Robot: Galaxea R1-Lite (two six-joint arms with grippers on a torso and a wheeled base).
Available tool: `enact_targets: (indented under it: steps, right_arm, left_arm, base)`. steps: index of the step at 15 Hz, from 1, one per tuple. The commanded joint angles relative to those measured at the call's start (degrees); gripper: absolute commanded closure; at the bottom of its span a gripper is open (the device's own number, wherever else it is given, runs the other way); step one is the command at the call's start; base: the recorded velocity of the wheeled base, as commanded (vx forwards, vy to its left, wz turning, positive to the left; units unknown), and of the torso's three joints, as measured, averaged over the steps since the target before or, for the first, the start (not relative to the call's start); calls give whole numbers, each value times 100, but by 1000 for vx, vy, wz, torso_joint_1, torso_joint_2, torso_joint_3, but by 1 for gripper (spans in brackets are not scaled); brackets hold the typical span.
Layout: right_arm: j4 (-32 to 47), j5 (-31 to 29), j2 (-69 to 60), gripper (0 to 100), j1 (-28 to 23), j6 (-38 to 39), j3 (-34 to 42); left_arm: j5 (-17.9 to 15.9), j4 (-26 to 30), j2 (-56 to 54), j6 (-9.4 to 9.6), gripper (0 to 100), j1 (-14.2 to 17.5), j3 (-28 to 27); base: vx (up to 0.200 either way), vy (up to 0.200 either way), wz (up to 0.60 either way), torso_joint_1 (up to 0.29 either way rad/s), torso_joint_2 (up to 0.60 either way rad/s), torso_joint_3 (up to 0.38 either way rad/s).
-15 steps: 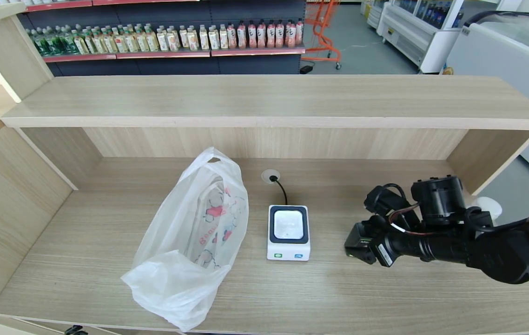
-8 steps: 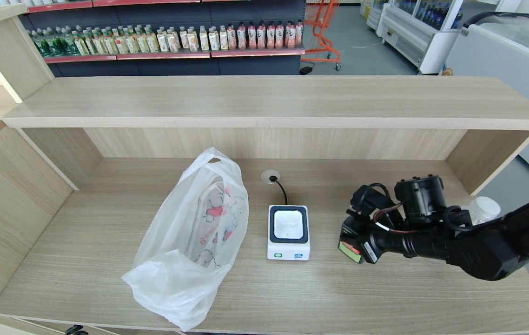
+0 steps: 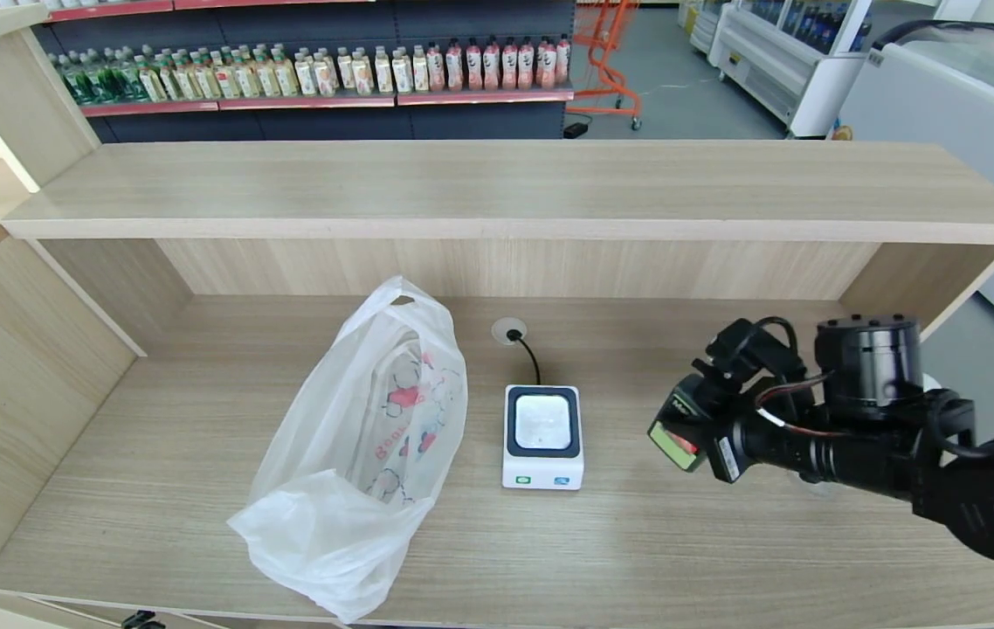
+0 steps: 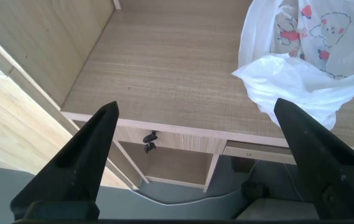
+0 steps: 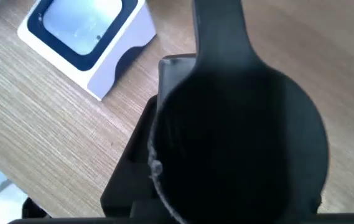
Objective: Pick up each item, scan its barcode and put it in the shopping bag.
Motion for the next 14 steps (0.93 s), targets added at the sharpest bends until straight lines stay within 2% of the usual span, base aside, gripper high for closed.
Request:
enact_targets:
  steps: [1, 3, 4, 5, 7, 10, 11, 12, 13, 14]
  right_arm:
    - [-82, -9, -1718, 100, -223, -127, 704]
    - [-55, 8, -2334, 100, -627, -1586, 1117]
    - [-73, 167, -2606, 100, -970, -3168, 1196]
    - [-73, 553, -2667, 100, -1128, -4091, 1213]
    - [-2, 1775, -2544, 100, -1190, -6130, 1231]
    - [542, 2689, -2087, 100, -1146, -9592, 1275]
    - [657, 2856, -2123, 100, -1111, -10155, 1266]
    - [929, 3410, -2246, 100, -627, -11500, 1275]
    - [1290, 3603, -2202, 100, -337, -12115, 1231]
    - [1676, 3673, -2087, 100, -267, -12405, 1257]
  left_arm:
    - [3, 0, -2, 0, 0, 1, 0]
    - [3, 0, -2, 0, 0, 1, 0]
    - [3, 0, -2, 0, 0, 1, 0]
    - [3, 0, -2, 0, 0, 1, 0]
    - [3, 0, -2, 0, 0, 1, 0]
    - [3, 0, -2, 0, 0, 1, 0]
    - [3, 0, -2, 0, 0, 1, 0]
    - [3, 0, -2, 0, 0, 1, 0]
    - [3, 0, -2, 0, 0, 1, 0]
    - [3, 0, -2, 0, 0, 1, 0]
  base:
    - [0, 0, 0, 0, 0, 0]
    - [0, 0, 0, 0, 0, 0]
    - [0, 0, 0, 0, 0, 0]
    - [0, 0, 0, 0, 0, 0]
    - [0, 0, 0, 0, 0, 0]
    - [0, 0, 0, 0, 0, 0]
    - [0, 0, 0, 0, 0, 0]
    - [0, 0, 0, 0, 0, 0]
    - [0, 0, 0, 0, 0, 0]
    - [0, 0, 0, 0, 0, 0]
